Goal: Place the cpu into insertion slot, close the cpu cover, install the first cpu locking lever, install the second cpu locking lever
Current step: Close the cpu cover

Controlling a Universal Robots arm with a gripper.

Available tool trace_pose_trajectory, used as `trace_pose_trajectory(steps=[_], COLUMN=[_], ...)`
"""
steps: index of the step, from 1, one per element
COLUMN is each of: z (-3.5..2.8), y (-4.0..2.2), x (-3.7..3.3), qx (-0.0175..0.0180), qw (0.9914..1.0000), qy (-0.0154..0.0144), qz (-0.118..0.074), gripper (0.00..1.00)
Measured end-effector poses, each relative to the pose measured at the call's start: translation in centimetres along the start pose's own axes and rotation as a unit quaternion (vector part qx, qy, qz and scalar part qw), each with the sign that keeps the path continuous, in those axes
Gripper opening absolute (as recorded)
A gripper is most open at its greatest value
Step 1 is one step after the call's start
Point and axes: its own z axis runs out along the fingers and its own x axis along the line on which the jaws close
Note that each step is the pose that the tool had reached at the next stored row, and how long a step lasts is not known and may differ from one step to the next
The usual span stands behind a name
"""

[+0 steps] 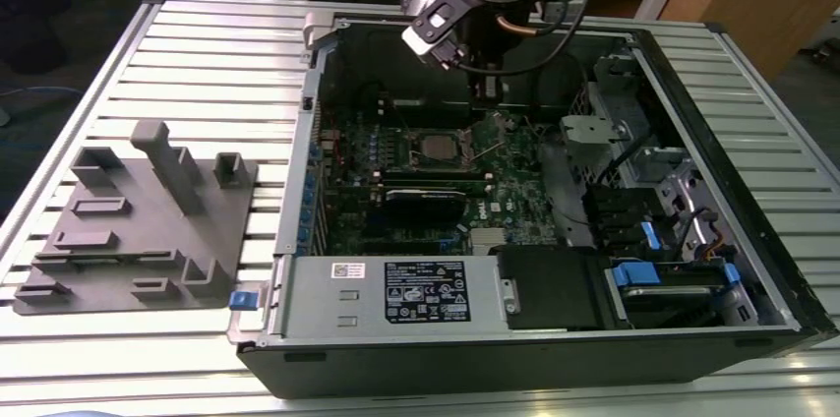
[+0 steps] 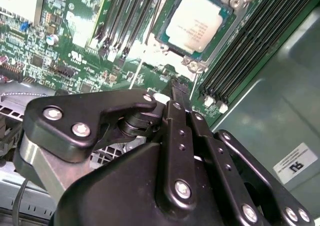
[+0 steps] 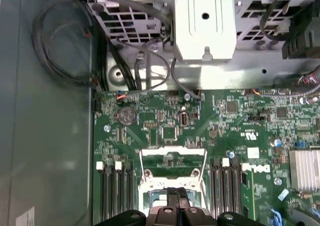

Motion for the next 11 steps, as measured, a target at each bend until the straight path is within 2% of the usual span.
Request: trace_pose_trajectory(steps=[1,11], z=[0.04,0.06], y=[0.52,0.83], x=[0.02,0.04], qx=[0.0,0.0], qw=[1.0,1.0], qy=[0.0,0.0], qz=[0.0,0.0], gripper=[0.11,0.11])
